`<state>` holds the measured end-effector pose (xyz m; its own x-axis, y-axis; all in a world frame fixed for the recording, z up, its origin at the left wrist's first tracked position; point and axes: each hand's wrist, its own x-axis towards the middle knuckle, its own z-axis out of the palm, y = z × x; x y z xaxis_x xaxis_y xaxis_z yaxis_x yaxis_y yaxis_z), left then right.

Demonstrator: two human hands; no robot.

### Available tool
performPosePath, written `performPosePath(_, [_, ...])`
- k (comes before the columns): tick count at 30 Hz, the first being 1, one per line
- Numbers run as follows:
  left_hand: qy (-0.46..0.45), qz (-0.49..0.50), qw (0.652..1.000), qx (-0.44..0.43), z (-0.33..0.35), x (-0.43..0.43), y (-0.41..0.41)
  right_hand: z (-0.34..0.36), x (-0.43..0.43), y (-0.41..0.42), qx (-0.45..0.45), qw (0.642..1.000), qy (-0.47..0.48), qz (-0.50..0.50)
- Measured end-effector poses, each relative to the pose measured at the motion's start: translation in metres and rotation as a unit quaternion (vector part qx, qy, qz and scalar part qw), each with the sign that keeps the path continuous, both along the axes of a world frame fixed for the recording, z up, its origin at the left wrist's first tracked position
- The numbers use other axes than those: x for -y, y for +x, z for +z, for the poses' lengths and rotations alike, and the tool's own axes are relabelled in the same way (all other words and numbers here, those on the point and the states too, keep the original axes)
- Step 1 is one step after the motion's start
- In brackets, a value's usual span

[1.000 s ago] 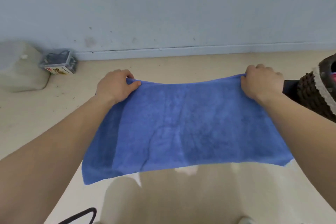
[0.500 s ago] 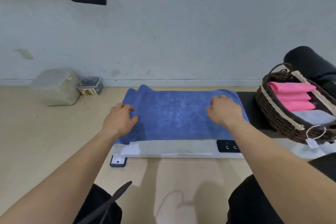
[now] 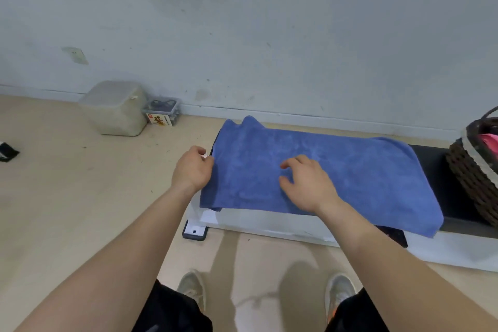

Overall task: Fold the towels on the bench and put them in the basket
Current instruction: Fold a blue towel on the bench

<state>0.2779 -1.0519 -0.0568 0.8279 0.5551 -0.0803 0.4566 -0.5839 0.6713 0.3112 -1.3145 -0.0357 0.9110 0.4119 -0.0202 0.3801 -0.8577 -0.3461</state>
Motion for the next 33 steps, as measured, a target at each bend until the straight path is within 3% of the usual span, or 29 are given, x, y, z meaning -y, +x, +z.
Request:
performPosePath(5, [-0.027, 0.012, 0.999, -0.034, -0.016, -0.017, 0.042, -0.022, -0.054, 0.037, 0.021, 0.999, 0.013, 0.048])
performPosePath(10, [-0.010, -0.010, 1.000, -0.018, -0.025, -0.019, 0.068, -0.044, -0.076, 0.055, 0.009, 0.995, -0.064, 0.073])
performPosePath(15, [0.039, 0.078, 0.996, 0.010, -0.025, -0.052, 0.071, -0.045, -0.075, 0.058, 0.000, 0.995, -0.073, 0.074])
performPosePath(20, [0.021, 0.108, 0.992, -0.058, -0.039, -0.072, 0.060, -0.042, -0.071, 0.054, -0.008, 0.993, -0.082, 0.090])
performPosePath(22, [-0.007, 0.091, 0.993, -0.075, -0.033, -0.064, 0.062, -0.039, -0.069, 0.052, -0.006, 0.993, -0.076, 0.089])
performPosePath(25, [-0.126, 0.047, 0.979, -0.153, -0.020, -0.047, 0.059, -0.038, -0.063, 0.048, 0.001, 0.993, -0.075, 0.093])
performPosePath(27, [-0.102, 0.010, 0.977, -0.186, -0.021, -0.044, 0.054, -0.038, -0.059, 0.045, -0.002, 0.992, -0.081, 0.100])
performPosePath(29, [-0.015, 0.002, 0.991, -0.137, -0.022, -0.045, 0.051, -0.037, -0.054, 0.043, -0.001, 0.991, -0.085, 0.104])
performPosePath(33, [0.040, -0.021, 0.999, -0.010, -0.008, -0.024, 0.059, -0.028, -0.033, 0.045, 0.002, 0.994, -0.074, 0.078])
